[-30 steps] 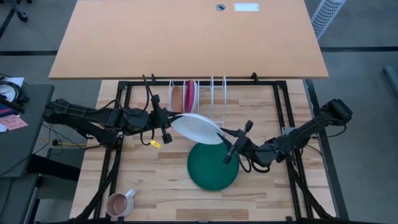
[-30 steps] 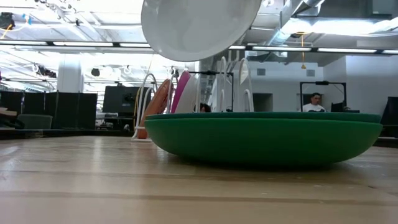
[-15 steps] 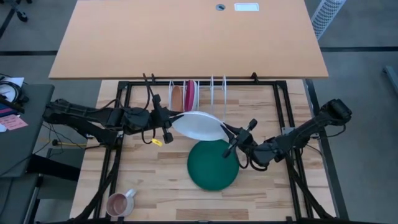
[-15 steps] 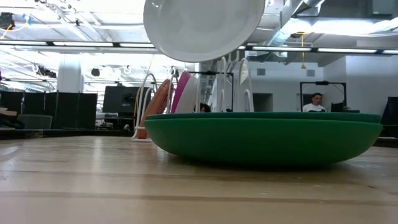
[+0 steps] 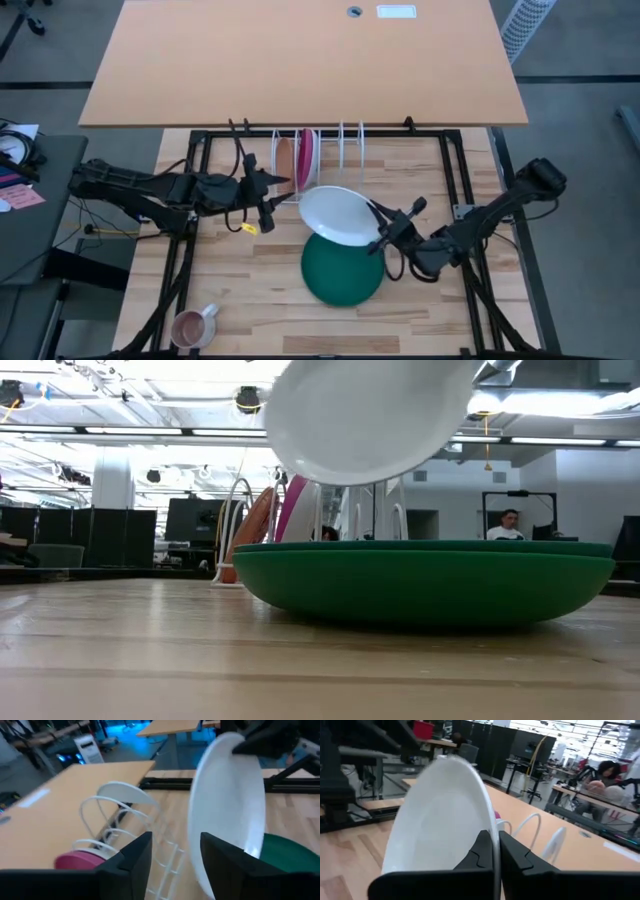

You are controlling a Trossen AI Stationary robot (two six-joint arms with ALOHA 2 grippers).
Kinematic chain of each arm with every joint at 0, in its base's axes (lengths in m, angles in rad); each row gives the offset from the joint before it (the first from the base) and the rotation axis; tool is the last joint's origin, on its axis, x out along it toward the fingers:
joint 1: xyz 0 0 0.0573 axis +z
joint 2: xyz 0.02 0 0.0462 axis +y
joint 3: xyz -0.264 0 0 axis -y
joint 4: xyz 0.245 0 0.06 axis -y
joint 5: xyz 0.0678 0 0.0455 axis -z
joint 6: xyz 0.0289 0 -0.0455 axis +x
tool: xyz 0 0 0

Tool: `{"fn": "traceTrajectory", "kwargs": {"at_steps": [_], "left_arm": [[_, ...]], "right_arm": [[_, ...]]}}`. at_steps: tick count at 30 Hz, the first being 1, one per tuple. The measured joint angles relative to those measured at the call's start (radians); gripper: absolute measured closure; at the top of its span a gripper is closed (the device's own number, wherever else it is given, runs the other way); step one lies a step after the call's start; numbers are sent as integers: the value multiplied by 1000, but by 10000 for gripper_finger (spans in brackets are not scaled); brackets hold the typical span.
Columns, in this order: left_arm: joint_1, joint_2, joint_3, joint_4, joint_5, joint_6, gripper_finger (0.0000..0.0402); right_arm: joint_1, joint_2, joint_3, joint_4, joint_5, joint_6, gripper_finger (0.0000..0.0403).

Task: Sort dishes
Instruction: Put the white plate in the dish rack

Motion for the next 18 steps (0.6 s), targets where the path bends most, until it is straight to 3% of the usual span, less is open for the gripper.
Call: {"fn": "traceTrajectory", "kwargs": {"at_steps": [7,15,18], "left_arm": [[0,53,0,6,110,-40,238],[50,145,-1,72,112,-46,237],[72,151,-1,76,68,-61,237]], "right_arm": [[55,-39,0,18,108,-48,395],[60,-45,1,40,104,-58,395],[63,-45,1,77,105,-101,395]]}}
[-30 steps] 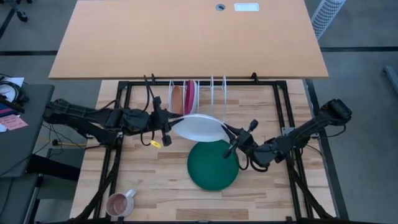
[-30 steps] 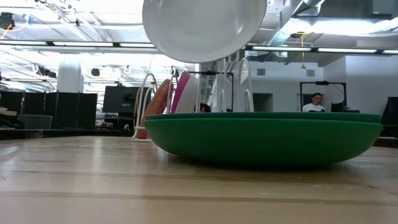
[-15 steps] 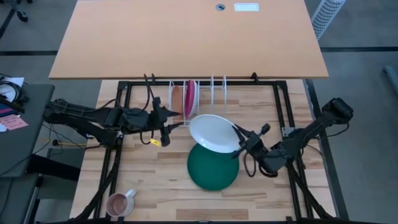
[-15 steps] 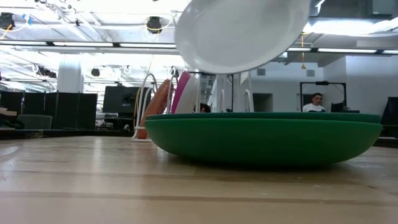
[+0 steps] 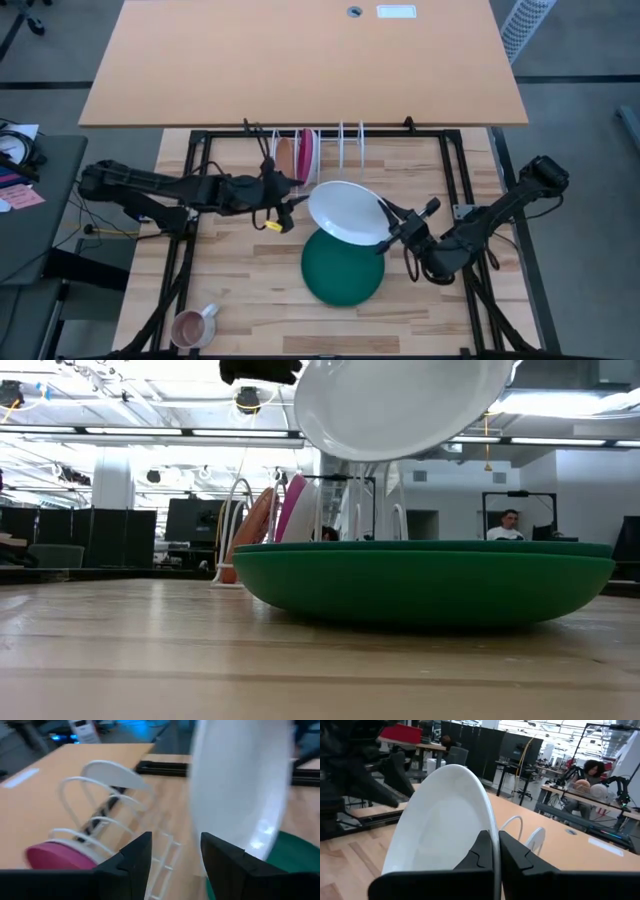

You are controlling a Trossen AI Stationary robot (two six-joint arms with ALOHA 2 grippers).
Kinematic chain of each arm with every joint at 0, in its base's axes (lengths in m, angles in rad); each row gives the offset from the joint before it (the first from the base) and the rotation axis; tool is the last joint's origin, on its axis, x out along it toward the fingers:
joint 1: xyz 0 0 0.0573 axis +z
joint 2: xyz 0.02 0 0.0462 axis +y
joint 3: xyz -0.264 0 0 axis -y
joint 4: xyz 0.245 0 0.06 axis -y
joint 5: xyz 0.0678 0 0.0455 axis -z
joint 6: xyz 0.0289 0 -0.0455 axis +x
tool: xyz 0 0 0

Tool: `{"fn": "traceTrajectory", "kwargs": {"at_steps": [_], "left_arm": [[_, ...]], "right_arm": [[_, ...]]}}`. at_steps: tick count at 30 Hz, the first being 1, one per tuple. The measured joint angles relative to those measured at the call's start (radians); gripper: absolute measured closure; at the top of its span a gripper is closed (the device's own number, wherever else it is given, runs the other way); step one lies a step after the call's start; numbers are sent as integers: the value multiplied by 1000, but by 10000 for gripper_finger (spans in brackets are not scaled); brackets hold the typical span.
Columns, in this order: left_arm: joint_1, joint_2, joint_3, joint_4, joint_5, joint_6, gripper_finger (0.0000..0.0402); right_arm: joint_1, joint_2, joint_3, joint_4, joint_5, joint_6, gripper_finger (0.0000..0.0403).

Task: Sort dishes
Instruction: Put the white plate in the dish rack

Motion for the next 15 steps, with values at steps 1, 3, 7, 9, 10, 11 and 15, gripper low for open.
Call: {"fn": "traceTrajectory", "kwargs": {"at_steps": [1,3,7,9,10,11,15], "left_arm": [[7,1,0,-4,-3,-1,237],[14,3,0,-21,25,-8,237],[20,3,0,-26,160,-30,237],[20,3,0,-28,177,-29,237],[21,3,0,-28,180,-29,237],[21,3,0,-30,180,-29,237],[21,3,0,-36,185,-28,237]], "right_arm": [[3,0,0,21,1,-19,395],[4,0,0,58,3,-68,395],[10,-1,1,102,-1,-112,395],[10,-1,1,101,0,-117,395],[10,-2,1,102,0,-119,395],[10,-1,1,103,-1,-118,395],[16,-2,1,116,0,-119,395]]}}
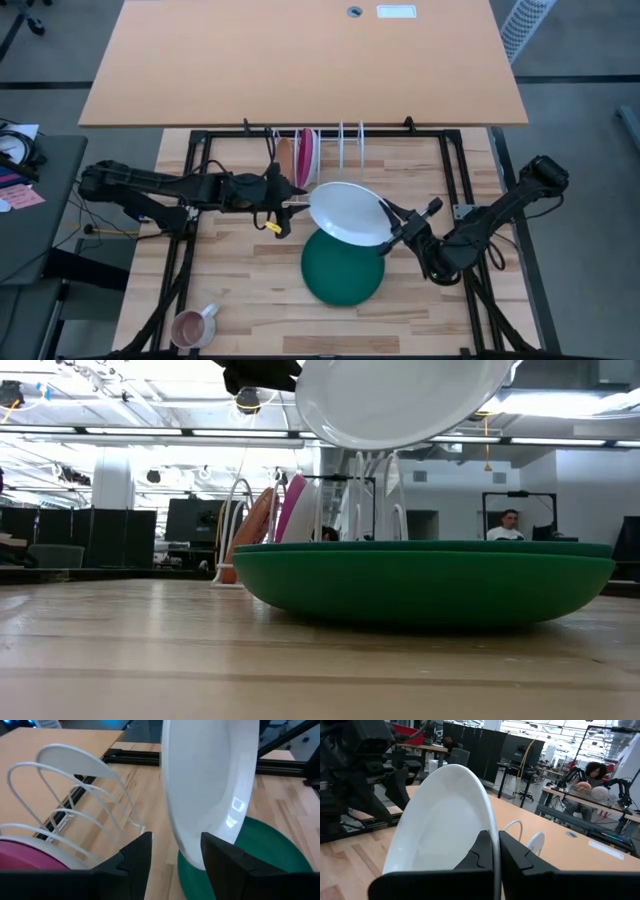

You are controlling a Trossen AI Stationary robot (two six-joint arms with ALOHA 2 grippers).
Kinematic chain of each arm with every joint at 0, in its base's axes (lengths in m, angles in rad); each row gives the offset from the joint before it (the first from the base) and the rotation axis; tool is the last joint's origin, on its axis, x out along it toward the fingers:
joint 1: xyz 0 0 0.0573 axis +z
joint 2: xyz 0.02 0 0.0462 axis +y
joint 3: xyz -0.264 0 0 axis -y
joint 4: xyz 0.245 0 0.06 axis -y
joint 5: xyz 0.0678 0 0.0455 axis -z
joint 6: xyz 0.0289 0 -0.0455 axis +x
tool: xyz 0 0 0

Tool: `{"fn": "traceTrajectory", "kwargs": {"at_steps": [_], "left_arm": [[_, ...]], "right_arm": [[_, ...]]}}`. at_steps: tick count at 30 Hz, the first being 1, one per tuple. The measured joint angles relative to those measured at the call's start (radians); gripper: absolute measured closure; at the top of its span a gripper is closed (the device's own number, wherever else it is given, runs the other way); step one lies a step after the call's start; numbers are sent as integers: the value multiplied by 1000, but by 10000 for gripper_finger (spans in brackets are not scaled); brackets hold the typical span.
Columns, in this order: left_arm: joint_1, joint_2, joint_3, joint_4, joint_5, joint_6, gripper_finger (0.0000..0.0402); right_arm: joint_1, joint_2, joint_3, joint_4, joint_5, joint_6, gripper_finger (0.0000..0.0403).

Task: Sort dishes
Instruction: Put the white plate in the dish rack

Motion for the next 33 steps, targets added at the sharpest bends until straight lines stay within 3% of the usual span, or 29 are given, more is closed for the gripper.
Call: {"fn": "traceTrajectory", "kwargs": {"at_steps": [13,19,25,33], "left_arm": [[14,114,-1,175,20,35,246],[19,108,20,134,13,29,298],[19,109,22,152,11,61,379],[18,109,24,166,-80,130,394]], "right_arm": [[1,0,0,6,-3,-16,395],[7,0,0,14,-4,-32,395],[7,0,1,15,-4,-38,395],[10,0,1,7,-16,-85,369]]}}
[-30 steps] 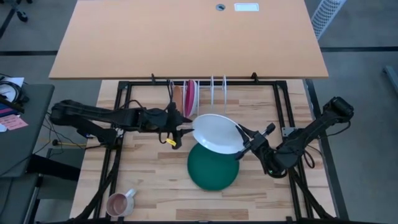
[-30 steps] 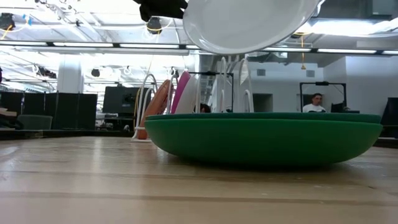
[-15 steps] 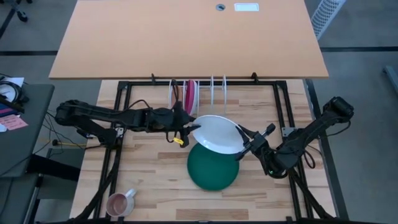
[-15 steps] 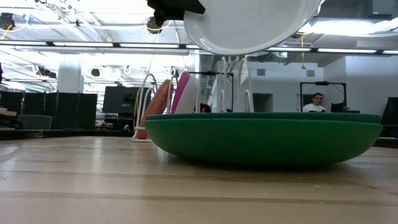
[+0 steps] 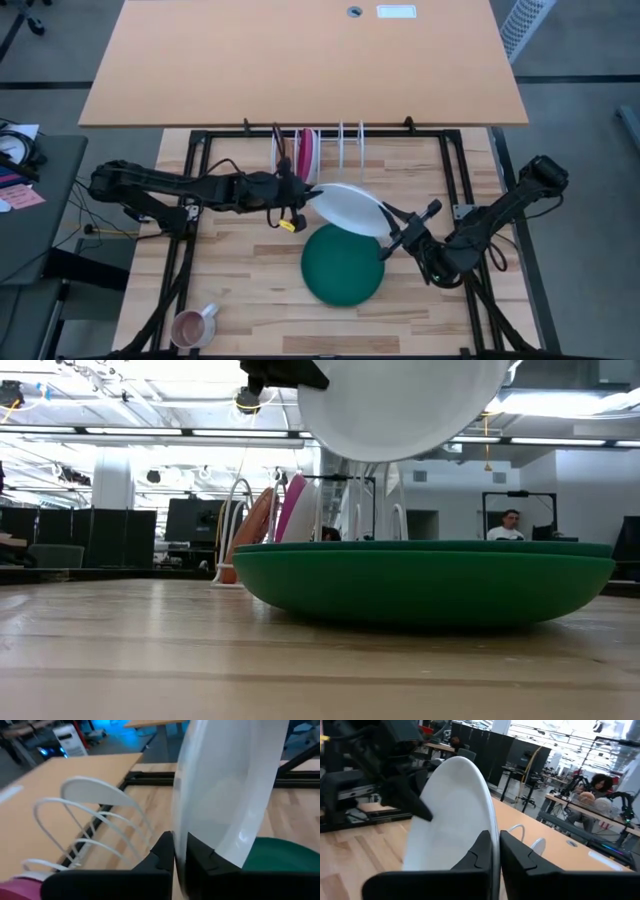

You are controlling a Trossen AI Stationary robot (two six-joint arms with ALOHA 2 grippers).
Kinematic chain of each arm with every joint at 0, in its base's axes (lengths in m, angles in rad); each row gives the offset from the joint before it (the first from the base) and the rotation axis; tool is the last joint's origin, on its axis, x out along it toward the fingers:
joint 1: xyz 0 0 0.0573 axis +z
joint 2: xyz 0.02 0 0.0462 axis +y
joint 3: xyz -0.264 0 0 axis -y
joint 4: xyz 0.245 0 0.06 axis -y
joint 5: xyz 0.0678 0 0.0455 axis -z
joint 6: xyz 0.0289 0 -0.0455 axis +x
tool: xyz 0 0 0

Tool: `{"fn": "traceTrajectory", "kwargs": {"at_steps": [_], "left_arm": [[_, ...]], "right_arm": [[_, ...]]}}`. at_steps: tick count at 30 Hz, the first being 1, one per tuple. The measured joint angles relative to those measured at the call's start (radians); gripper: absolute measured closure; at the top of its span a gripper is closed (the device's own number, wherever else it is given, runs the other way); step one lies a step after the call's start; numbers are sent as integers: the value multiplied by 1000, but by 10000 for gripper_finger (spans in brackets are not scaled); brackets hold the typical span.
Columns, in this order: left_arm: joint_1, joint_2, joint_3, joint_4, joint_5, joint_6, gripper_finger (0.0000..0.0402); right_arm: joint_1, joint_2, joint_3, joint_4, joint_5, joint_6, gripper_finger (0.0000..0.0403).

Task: Sort dishes
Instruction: Put the white plate in the dish rack

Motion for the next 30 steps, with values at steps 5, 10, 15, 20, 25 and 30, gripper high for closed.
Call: {"fn": "traceTrajectory", "kwargs": {"at_steps": [5,10,15,20,25,30], "left_arm": [[-7,-15,1,13,-23,63,399],[-13,-72,0,76,-68,250,400],[-8,-128,-2,166,-97,563,401],[10,-135,-5,220,-60,853,401],[27,-137,-4,223,8,1224,401],[24,-136,-4,235,121,1692,401]], "right_arm": [[27,0,0,-2,0,3,333],[49,-18,1,1,-9,2,305],[72,-49,2,10,32,3,285],[98,-61,3,9,27,3,273],[129,-61,2,11,19,0,271],[141,-61,2,-9,16,-11,270]]}}
